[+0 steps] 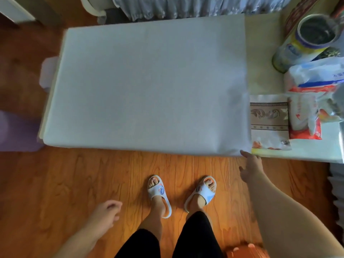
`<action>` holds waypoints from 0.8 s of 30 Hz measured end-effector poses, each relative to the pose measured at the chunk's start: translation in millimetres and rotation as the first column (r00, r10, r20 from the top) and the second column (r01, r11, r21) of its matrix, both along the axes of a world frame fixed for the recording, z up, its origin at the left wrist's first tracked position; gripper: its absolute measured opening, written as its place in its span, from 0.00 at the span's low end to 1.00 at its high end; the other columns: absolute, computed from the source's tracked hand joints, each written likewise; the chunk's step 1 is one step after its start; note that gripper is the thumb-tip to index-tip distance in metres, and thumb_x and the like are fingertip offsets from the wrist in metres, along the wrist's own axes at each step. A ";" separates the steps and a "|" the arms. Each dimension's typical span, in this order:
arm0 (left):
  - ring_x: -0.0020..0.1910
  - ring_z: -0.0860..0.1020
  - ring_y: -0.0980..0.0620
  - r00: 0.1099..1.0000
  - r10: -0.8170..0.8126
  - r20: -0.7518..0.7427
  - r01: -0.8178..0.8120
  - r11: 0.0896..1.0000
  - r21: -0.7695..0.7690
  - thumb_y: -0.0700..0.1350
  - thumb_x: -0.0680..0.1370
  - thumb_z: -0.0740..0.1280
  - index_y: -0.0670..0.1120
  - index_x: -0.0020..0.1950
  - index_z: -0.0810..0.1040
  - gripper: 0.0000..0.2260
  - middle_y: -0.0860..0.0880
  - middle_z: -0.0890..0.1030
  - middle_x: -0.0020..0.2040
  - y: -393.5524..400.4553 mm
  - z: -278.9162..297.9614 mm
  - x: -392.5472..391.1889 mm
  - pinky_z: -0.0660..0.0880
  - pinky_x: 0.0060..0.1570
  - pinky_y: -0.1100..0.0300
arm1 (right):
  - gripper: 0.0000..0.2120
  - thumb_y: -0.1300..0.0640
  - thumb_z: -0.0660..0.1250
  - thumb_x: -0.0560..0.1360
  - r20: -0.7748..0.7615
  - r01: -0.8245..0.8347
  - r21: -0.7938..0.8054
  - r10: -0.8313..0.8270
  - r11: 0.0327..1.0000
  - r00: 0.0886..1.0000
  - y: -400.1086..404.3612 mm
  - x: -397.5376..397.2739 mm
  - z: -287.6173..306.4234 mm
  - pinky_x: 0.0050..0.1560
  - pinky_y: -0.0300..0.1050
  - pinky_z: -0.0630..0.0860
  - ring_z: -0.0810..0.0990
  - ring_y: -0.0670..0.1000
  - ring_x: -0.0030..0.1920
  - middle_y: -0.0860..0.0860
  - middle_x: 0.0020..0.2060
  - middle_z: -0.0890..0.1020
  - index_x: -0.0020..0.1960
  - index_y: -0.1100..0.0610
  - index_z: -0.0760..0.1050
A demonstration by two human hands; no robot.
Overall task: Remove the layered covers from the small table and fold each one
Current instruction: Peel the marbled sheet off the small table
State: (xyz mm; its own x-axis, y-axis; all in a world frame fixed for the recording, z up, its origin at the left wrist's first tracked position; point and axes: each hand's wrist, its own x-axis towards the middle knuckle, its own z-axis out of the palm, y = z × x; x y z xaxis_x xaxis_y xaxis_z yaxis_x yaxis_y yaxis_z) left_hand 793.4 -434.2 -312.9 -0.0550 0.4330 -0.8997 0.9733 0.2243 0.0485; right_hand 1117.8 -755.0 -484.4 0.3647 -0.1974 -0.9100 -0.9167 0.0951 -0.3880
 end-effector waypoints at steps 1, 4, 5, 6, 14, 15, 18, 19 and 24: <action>0.55 0.80 0.48 1.000 0.008 -0.005 -0.008 1.000 -0.011 0.47 0.85 0.61 0.51 0.55 0.80 0.08 0.49 0.80 0.58 -0.4 -1.4 -3.5 0.76 0.55 0.53 | 0.31 0.58 0.74 0.74 -0.013 -0.029 -0.011 0.029 1.000 0.999 -1.5 0.0 -0.3 0.71 0.55 0.67 0.68 0.56 0.71 0.50 0.68 0.71 0.74 0.53 0.67; 0.56 0.80 0.49 1.000 0.005 -0.010 -0.005 0.999 -0.035 0.47 0.85 0.61 0.51 0.56 0.80 0.08 0.49 0.80 0.58 -2.9 -1.6 -11.5 0.77 0.54 0.54 | 0.18 0.54 0.74 0.75 -0.037 -0.315 -0.113 0.313 0.942 0.949 -9.1 -18.0 7.3 0.66 0.56 0.68 0.73 0.57 0.64 0.53 0.62 0.77 0.62 0.59 0.76; 0.56 0.81 0.49 1.000 -0.009 -0.008 0.009 1.000 -0.030 0.47 0.85 0.61 0.51 0.56 0.80 0.08 0.49 0.80 0.58 -5.7 -0.9 -13.3 0.77 0.53 0.55 | 0.14 0.54 0.74 0.76 -0.035 -0.389 -0.116 0.388 0.914 0.921 -10.9 -27.7 10.5 0.65 0.56 0.67 0.73 0.56 0.61 0.54 0.60 0.78 0.57 0.58 0.77; 0.55 0.81 0.49 1.000 -0.030 -0.003 0.030 0.999 -0.027 0.46 0.85 0.61 0.51 0.57 0.80 0.08 0.49 0.81 0.57 -9.6 1.4 -14.1 0.77 0.52 0.55 | 0.11 0.54 0.73 0.76 -0.026 -0.433 -0.095 0.432 0.897 0.901 -12.0 -37.1 14.0 0.64 0.54 0.66 0.72 0.55 0.60 0.54 0.58 0.78 0.55 0.57 0.77; 0.56 0.80 0.52 0.977 -0.157 0.146 0.170 0.982 -0.077 0.45 0.85 0.60 0.54 0.58 0.78 0.08 0.52 0.80 0.59 -11.4 23.1 4.9 0.77 0.55 0.56 | 0.17 0.59 0.68 0.79 0.047 -0.067 0.146 0.060 0.987 0.997 6.7 -42.6 38.3 0.66 0.53 0.68 0.78 0.52 0.56 0.52 0.58 0.80 0.67 0.56 0.73; 0.56 0.80 0.52 0.970 -0.182 0.163 0.194 0.979 -0.065 0.45 0.85 0.60 0.54 0.59 0.78 0.08 0.52 0.80 0.59 -5.7 18.3 8.2 0.77 0.55 0.56 | 0.18 0.59 0.68 0.78 0.045 -0.063 0.124 0.057 0.990 0.997 11.0 -41.7 30.3 0.63 0.52 0.71 0.79 0.51 0.53 0.52 0.57 0.80 0.67 0.54 0.73; 0.55 0.81 0.50 0.944 -0.271 0.189 0.274 0.962 0.009 0.43 0.85 0.59 0.51 0.61 0.78 0.10 0.51 0.80 0.58 15.7 -9.6 29.7 0.78 0.56 0.54 | 0.21 0.59 0.70 0.76 0.073 -0.054 0.018 0.052 0.998 0.996 17.4 -43.2 -5.6 0.47 0.47 0.74 0.80 0.52 0.50 0.53 0.55 0.81 0.67 0.51 0.73; 0.55 0.81 0.50 0.931 -0.308 0.197 0.306 0.951 0.038 0.43 0.85 0.59 0.50 0.60 0.78 0.10 0.50 0.81 0.58 22.4 -20.1 39.6 0.78 0.56 0.54 | 0.22 0.57 0.71 0.75 0.085 -0.060 -0.044 0.063 0.997 0.994 17.9 -44.0 -15.4 0.47 0.47 0.73 0.79 0.53 0.52 0.53 0.56 0.80 0.68 0.52 0.72; 0.52 0.82 0.49 0.861 -0.448 0.240 0.412 0.892 0.188 0.43 0.84 0.61 0.50 0.56 0.80 0.08 0.50 0.82 0.53 30.5 -53.7 69.6 0.78 0.55 0.52 | 0.17 0.57 0.72 0.76 0.063 -0.184 -0.246 0.205 0.952 0.977 12.9 -58.3 -37.5 0.53 0.47 0.70 0.77 0.53 0.53 0.52 0.55 0.79 0.63 0.59 0.76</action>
State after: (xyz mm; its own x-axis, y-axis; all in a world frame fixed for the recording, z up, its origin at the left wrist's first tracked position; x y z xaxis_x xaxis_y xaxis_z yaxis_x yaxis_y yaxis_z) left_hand 863.1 -403.7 -366.6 0.3995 0.4675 -0.7886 0.9159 -0.2394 0.3221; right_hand 1059.5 -742.2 -522.0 0.4925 -0.3214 -0.8088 -0.8703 -0.1859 -0.4561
